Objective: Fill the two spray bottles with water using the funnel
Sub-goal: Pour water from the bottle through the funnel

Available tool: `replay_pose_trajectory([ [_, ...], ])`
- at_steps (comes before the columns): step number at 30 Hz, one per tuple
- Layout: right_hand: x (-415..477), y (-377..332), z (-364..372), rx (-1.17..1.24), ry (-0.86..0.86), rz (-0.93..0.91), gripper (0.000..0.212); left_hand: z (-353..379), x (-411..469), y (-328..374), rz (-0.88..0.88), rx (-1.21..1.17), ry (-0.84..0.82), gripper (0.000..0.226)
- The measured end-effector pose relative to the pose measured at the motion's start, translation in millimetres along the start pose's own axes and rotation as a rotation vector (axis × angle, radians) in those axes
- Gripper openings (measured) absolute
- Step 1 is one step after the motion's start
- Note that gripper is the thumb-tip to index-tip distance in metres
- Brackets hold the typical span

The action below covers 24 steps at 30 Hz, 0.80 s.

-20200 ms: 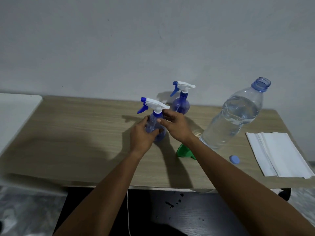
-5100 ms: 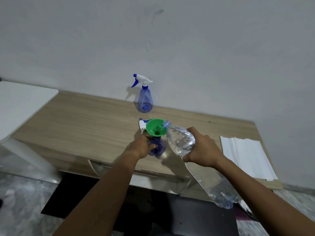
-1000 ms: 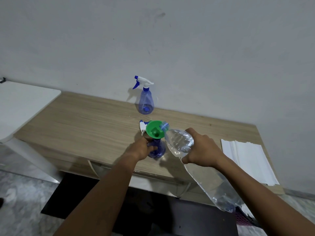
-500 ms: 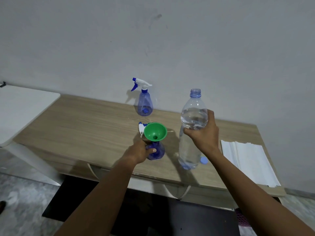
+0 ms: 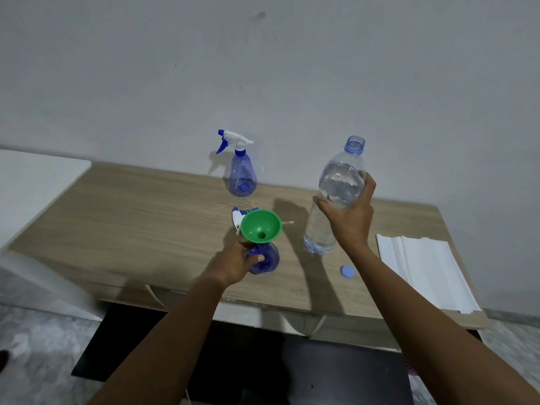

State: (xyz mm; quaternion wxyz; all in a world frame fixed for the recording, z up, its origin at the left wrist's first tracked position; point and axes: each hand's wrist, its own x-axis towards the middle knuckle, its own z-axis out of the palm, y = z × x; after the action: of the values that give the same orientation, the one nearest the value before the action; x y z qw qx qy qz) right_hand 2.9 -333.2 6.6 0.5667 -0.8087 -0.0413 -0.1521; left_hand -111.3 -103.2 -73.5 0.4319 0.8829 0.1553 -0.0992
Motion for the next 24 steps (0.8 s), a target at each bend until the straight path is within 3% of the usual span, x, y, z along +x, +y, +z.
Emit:
replay_pose_trajectory([
  [4,-23,14,4,-0.036,0.094,0.049,0.105,3,4,-14,0.026,0.023,0.015,0.040],
  [6,-46,20,9,-0.084,0.248,0.033,0.093,5,10,-23,0.051,0.032,0.007,0.026],
  [8,-68,25,17,-0.070,0.277,-0.048,0.068,7,14,-30,0.076,0.033,0.005,0.016],
  [11,-90,25,33,0.064,-0.005,-0.065,0.047,6,15,-33,0.115,0.030,-0.004,0.017],
  [14,-96,20,48,0.124,-0.336,0.041,0.064,0,8,-24,0.153,0.047,-0.026,0.021],
  [16,-95,21,59,0.158,-0.463,0.098,0.082,-4,6,-21,0.177,0.055,-0.056,0.021],
  [20,-90,21,72,0.202,-0.525,0.131,0.092,-10,7,-24,0.176,0.079,-0.082,0.030],
  [24,-90,19,79,0.238,-0.471,0.161,0.081,-12,11,-24,0.223,0.080,-0.098,0.030],
])
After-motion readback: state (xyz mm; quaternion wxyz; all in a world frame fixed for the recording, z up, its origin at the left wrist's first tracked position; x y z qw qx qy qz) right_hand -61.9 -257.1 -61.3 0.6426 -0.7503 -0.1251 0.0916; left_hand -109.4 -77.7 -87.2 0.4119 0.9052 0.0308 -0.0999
